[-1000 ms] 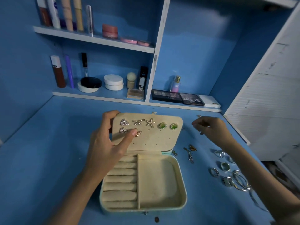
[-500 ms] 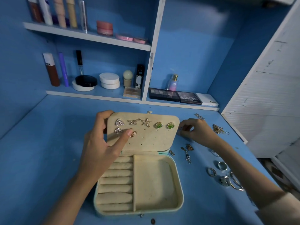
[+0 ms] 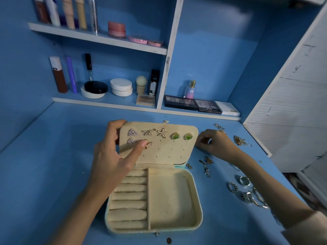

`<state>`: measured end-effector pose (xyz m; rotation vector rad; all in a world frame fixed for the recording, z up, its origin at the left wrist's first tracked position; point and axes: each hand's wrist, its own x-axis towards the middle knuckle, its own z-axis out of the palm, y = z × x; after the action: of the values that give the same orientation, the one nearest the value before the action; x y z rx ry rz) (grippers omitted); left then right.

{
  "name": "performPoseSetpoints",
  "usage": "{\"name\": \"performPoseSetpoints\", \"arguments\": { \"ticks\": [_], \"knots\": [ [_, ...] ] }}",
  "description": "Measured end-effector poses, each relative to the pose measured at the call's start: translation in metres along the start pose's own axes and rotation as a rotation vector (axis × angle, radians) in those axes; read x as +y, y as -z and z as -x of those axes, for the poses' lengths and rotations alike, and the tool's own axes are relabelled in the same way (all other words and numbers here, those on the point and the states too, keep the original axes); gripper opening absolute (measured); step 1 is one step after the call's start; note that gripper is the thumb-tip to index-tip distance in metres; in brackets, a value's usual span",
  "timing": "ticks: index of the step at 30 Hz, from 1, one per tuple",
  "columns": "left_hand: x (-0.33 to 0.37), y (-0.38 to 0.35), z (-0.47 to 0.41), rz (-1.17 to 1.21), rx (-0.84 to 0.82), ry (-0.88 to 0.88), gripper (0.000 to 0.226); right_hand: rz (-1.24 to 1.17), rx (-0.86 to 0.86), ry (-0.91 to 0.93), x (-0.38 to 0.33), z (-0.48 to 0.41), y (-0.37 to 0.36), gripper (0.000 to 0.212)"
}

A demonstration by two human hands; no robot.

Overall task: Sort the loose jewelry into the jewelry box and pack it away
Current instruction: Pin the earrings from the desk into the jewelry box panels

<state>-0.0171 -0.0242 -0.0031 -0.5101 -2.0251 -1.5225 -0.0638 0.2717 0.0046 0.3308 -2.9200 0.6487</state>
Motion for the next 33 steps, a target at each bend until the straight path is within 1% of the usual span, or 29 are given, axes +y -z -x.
{"name": "performPoseSetpoints", "arguments": {
  "ticks": [5, 9, 26, 31, 33],
  "knots": [
    [0.000, 0.000, 0.000, 0.004, -0.004, 0.000, 0.035, 0.077, 0.041, 0.086, 0.002, 0.006, -0.003, 0.003],
    [0.000, 0.000, 0.000, 0.007, -0.010, -0.009, 0.035, 0.112, 0.041, 0.108, 0.000, 0.006, -0.004, 0.004],
    [0.002, 0.003, 0.002, -0.014, -0.009, -0.042, 0.037, 0.117, 0.061, 0.082, -0.003, 0.008, -0.009, 0.003],
    [0.006, 0.005, 0.004, -0.020, -0.019, -0.018, 0.047, 0.138, 0.088, 0.082, -0.003, 0.009, -0.011, 0.004],
    [0.006, 0.007, 0.006, -0.025, -0.034, -0.024, 0.048, 0.132, 0.094, 0.075, -0.003, 0.009, -0.011, 0.004]
  ]
}}
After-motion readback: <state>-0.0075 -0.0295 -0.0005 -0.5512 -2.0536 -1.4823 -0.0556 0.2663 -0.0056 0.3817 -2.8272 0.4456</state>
